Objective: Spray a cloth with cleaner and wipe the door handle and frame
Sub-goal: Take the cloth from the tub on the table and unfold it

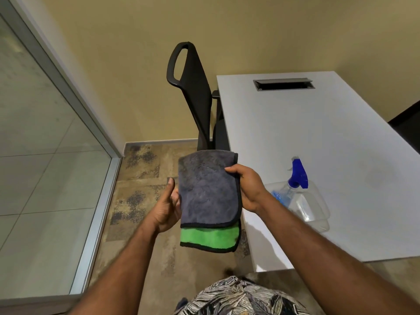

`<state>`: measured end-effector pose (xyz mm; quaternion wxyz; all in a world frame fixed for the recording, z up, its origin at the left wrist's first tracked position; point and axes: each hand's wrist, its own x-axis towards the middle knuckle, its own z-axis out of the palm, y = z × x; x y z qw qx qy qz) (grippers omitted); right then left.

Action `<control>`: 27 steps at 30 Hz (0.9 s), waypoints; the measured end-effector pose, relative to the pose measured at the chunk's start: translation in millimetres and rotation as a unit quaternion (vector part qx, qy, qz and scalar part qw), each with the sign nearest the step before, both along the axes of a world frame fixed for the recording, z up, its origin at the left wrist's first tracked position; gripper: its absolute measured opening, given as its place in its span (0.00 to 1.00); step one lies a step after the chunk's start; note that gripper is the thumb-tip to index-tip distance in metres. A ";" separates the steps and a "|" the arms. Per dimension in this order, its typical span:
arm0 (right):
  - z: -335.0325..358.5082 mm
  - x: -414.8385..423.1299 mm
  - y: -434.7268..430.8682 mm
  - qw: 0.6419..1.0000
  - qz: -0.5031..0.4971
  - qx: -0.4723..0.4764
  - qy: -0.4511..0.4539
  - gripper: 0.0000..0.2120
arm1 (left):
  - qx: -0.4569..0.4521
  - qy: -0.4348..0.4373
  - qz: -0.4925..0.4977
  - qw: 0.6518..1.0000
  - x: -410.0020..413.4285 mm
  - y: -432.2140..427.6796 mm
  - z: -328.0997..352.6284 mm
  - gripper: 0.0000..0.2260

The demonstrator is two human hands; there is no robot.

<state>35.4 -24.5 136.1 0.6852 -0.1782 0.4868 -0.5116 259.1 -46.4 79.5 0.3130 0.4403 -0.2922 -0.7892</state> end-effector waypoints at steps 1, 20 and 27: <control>0.1 -2.0 -1.0 1.000 0.000 0.003 0.001 0.10 | 0.012 0.027 0.008 1.000 0.4 -0.8 0.0 0.32; -45.1 -19.0 -6.8 0.928 -0.024 -0.015 0.370 0.18 | 0.075 0.177 0.029 0.981 -4.7 2.9 0.2 0.20; -61.6 -35.8 46.6 0.858 -0.094 -0.109 0.493 0.09 | 0.081 0.187 0.055 0.977 -11.1 5.2 -7.1 0.20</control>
